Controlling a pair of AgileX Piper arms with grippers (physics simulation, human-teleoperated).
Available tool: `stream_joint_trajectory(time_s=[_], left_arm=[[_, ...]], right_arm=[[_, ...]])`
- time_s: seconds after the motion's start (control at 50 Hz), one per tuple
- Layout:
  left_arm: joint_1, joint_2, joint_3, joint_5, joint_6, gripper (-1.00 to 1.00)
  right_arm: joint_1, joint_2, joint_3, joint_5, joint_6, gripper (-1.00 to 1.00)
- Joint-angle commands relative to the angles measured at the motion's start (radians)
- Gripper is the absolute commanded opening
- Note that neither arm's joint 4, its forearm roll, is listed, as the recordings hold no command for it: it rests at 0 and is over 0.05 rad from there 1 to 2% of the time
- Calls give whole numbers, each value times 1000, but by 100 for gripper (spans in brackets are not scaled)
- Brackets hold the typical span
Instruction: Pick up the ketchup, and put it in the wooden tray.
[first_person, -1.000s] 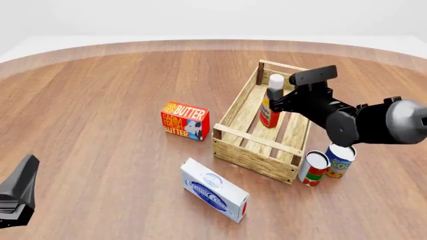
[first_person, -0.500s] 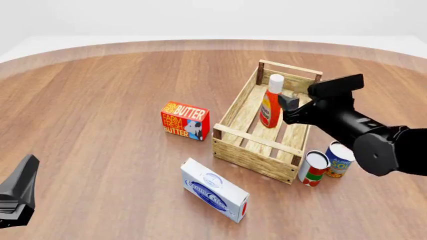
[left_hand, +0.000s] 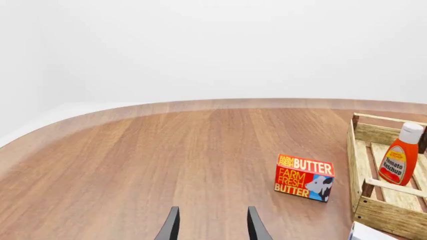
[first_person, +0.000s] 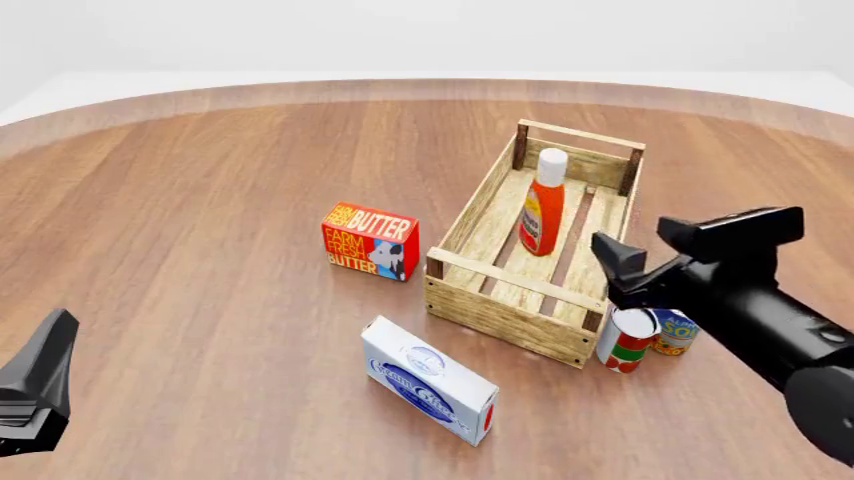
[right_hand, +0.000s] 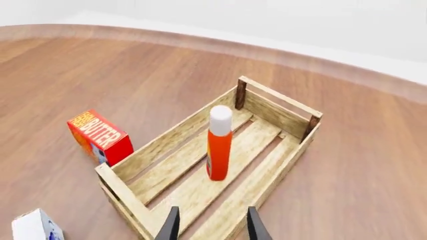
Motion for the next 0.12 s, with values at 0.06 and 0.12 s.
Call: stream_joint_trajectory(time_s=[0.06, 0.12], left_arm=[[0, 0, 0, 0, 0, 100], [0, 0, 0, 0, 0, 100]], right_arm=[[-14, -133, 128, 1, 14, 100], [-30, -190, 168, 13, 21, 100]])
